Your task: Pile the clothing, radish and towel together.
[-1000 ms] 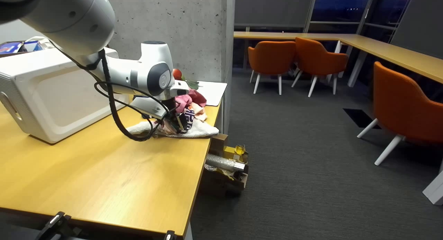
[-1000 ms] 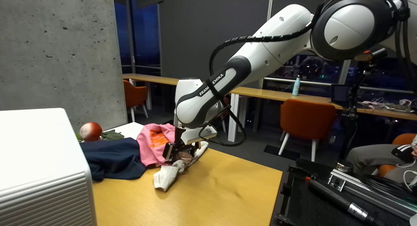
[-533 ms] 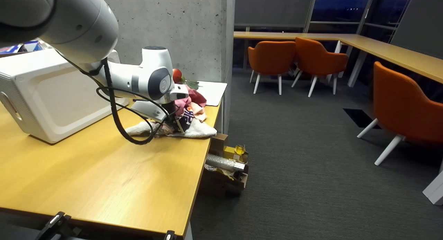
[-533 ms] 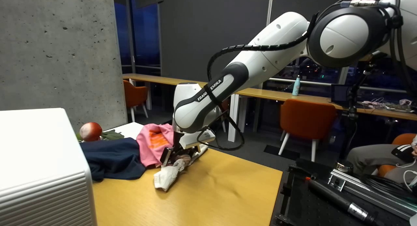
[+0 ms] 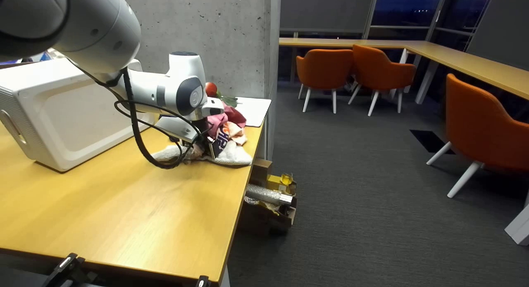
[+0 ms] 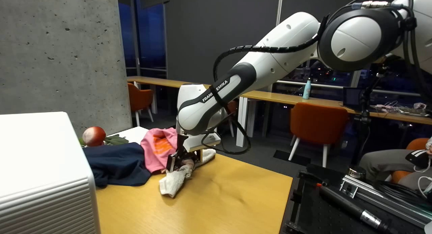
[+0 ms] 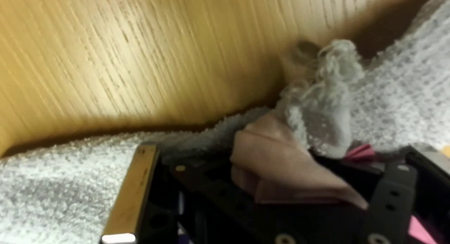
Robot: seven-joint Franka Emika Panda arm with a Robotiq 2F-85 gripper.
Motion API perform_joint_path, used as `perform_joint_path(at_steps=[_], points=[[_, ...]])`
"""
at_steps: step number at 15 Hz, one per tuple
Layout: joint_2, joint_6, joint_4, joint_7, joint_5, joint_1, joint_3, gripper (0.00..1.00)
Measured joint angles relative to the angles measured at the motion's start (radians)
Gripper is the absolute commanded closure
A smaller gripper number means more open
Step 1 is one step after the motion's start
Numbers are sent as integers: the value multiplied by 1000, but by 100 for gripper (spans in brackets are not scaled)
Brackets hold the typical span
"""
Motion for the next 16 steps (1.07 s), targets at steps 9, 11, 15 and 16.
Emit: perform_joint_path(at_steps=[9, 11, 15, 16], points=[[-29, -186, 216, -18, 0, -50, -22, 100], [-29, -285, 322, -37, 0, -77, -24, 100], [3, -431, 508, -75, 0, -100, -16, 100], [19, -452, 548, -81, 0, -98, -10, 100]])
